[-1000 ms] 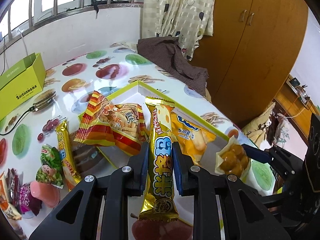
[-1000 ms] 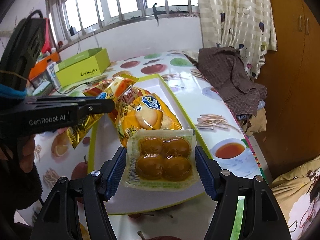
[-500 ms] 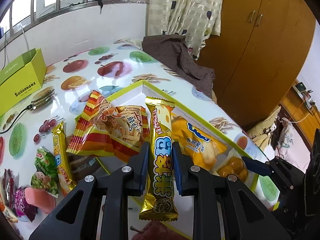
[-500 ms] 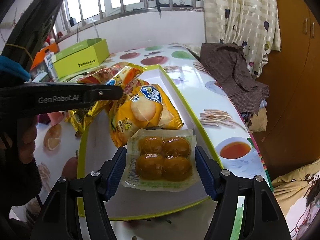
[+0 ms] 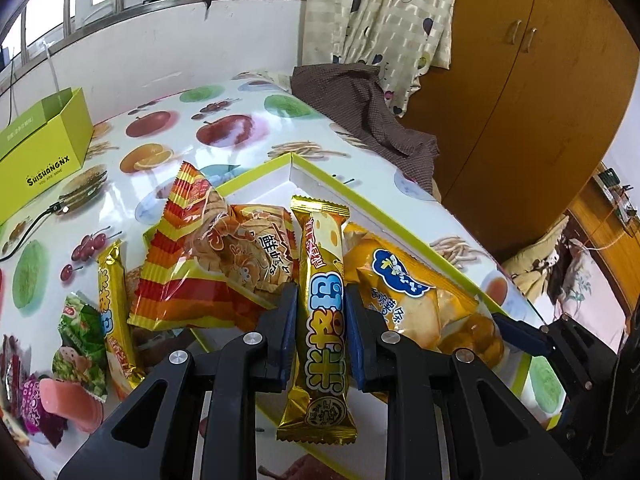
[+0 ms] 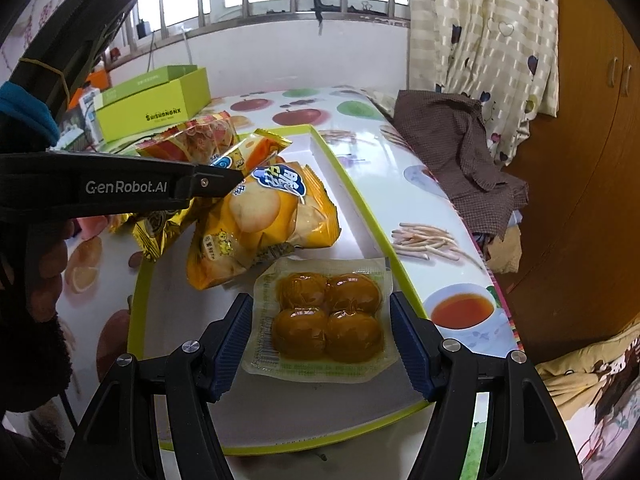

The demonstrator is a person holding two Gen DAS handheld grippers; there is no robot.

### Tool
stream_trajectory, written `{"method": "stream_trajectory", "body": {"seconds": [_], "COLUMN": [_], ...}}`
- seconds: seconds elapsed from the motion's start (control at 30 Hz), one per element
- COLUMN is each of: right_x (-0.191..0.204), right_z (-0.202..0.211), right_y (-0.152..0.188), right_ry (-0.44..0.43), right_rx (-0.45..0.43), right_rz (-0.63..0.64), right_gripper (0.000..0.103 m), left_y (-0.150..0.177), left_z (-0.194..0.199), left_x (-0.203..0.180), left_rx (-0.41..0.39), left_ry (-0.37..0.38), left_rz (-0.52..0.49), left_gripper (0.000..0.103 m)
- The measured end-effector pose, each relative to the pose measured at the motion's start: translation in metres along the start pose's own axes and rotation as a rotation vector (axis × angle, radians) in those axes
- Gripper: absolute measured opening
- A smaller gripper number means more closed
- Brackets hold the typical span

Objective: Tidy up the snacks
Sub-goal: 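Lower the candy bar into the tray and open the left tool while the right tool releases the cake pack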

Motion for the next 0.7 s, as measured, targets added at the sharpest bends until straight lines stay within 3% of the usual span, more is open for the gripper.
{"method": "stream_trajectory", "body": {"seconds": [0.4,0.7], "right_x": [-0.0001,-0.0014], "right_z": [-0.0052,-0.0073], "right_y": [0.0022,0.0025], "right_ry": [0.012,0.015], "right_rx": [0.007,0.012], "right_rz": [0.011,0.001], "right_gripper": [0.068,0.069], "left_y": [0.0031,0.0076], "left_z": [-0.0052,-0.0082], "left_x": [0.0034,0.0088], "left_rx": [0.014,0.028], "left_ry": [-0.01,-0.03], "left_rz": [0.016,0.038], "left_gripper": [0.024,0.031]}}
Point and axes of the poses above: each gripper's, at about its wrist camera, not at the fingertips, and z roughly against the way its jaws point, x to its left, y to its underside, the point moved 7 cm from there along -z, roughly the way its jaws point, and after that the axes turned 15 degrees about -x, right-handed, at the moved point
